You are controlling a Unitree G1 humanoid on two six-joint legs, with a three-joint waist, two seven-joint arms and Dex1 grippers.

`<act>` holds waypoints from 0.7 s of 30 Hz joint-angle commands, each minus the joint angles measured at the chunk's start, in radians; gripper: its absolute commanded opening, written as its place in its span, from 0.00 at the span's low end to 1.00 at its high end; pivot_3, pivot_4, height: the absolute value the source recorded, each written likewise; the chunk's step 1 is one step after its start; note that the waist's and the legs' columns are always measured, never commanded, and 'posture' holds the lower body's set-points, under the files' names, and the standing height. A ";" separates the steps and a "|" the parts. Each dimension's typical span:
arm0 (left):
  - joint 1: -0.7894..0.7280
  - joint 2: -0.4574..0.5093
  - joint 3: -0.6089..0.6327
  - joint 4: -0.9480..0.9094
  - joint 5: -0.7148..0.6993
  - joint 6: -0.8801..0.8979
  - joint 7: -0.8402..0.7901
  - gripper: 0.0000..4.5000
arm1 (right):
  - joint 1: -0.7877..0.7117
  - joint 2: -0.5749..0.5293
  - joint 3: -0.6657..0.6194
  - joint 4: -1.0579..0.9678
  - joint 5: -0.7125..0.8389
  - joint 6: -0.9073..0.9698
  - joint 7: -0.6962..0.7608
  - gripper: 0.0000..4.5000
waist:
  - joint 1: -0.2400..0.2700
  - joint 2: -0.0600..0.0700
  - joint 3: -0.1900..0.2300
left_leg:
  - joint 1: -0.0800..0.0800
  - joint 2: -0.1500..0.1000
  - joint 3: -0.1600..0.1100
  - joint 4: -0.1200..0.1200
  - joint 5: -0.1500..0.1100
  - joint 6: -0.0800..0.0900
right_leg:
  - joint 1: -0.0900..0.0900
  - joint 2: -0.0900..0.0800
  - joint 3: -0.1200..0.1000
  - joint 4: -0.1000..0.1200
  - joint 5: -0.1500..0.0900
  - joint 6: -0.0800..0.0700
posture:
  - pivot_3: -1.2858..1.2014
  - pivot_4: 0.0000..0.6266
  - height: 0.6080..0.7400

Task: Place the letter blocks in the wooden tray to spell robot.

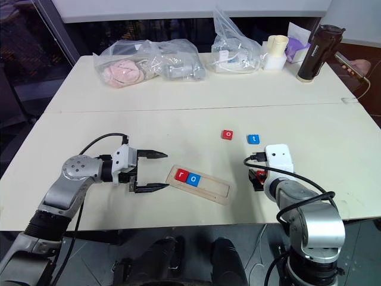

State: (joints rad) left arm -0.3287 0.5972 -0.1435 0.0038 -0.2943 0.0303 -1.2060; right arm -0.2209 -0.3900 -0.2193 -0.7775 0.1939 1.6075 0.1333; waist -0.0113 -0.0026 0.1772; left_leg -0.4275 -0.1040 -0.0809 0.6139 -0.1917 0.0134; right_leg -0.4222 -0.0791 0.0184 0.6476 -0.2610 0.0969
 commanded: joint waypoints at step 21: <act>-0.008 0.022 0.021 -0.028 -0.003 -0.008 -0.002 1.00 | 0.023 -0.681 0.205 0.760 0.036 -1.300 1.090 1.00 | 0.001 -0.001 0.001 | 0.002 0.002 0.000 0.001 -0.003 0.005 | 0.011 -0.001 -0.005 -0.016 0.001 0.002 | 0.52 0.24 0.98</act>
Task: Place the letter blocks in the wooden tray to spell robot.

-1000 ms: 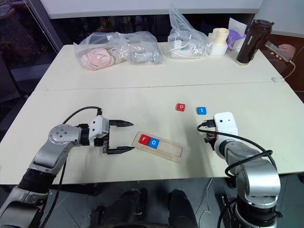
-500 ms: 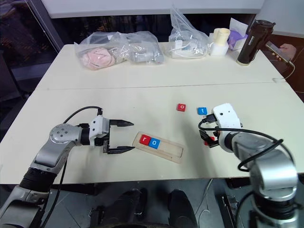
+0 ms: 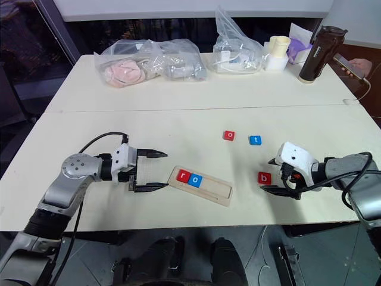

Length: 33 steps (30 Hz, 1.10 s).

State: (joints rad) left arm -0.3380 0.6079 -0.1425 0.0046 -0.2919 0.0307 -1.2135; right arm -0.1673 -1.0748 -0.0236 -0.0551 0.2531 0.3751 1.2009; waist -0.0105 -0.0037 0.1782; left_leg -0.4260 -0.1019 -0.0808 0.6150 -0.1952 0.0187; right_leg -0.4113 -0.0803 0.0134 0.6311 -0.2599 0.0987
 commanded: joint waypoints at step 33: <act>0.020 0.022 0.015 -0.050 -0.004 -0.002 0.029 1.00 | -0.096 0.221 0.161 -0.501 0.046 0.484 -0.321 0.25 | 0.025 0.000 0.000 | -0.001 0.000 0.000 0.000 -0.002 -0.003 | -0.001 -0.001 0.001 0.000 -0.002 -0.003 | 0.52 0.24 0.98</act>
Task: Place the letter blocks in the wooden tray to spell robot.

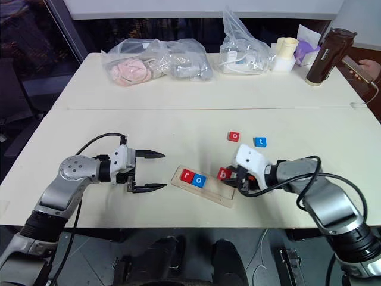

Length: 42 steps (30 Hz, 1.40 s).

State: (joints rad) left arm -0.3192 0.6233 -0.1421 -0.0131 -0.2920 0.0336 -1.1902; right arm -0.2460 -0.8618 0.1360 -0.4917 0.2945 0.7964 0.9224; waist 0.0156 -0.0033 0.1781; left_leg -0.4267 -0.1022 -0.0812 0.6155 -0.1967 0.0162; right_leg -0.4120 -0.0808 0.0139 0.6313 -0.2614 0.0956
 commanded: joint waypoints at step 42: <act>0.028 -0.002 0.008 -0.079 -0.006 0.017 0.043 1.00 | -0.116 0.062 0.191 -0.099 0.017 0.227 -0.185 0.25 | -0.003 0.000 0.000 | 0.000 0.000 0.000 0.000 0.001 0.002 | 0.000 0.000 0.000 0.000 0.001 0.002 | 0.52 0.24 0.98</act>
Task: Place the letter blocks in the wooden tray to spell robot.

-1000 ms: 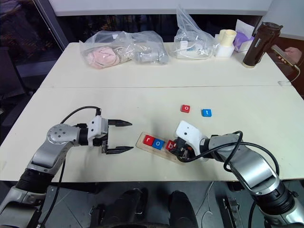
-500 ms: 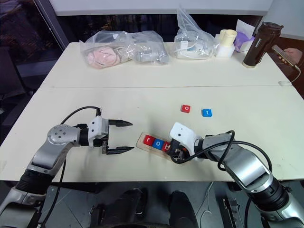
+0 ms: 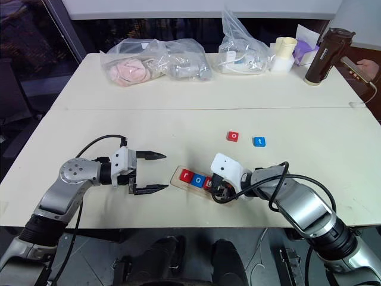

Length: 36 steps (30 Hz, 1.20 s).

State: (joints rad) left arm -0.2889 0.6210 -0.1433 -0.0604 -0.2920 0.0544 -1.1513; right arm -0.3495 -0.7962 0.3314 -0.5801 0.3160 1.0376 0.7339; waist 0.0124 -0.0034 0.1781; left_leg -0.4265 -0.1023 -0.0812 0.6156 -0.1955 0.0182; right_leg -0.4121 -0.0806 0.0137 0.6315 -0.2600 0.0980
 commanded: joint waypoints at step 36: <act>-0.014 -0.013 0.002 -0.023 -0.001 -0.002 0.005 1.00 | -0.037 0.002 -0.011 -0.036 0.018 0.018 0.003 0.99 | 0.000 0.000 0.000 | 0.000 0.000 0.000 0.000 0.000 0.000 | 0.000 0.000 0.000 0.000 0.000 0.000 | 0.52 0.24 0.98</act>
State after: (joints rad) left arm -0.2889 0.6082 -0.1445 -0.0609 -0.2916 0.0566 -1.1484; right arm -0.3660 -0.7973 0.3381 -0.5841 0.3290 1.0581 0.7394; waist 0.0125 -0.0034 0.1781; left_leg -0.4265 -0.1022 -0.0812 0.6156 -0.1954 0.0183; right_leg -0.4121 -0.0805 0.0138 0.6315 -0.2600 0.0980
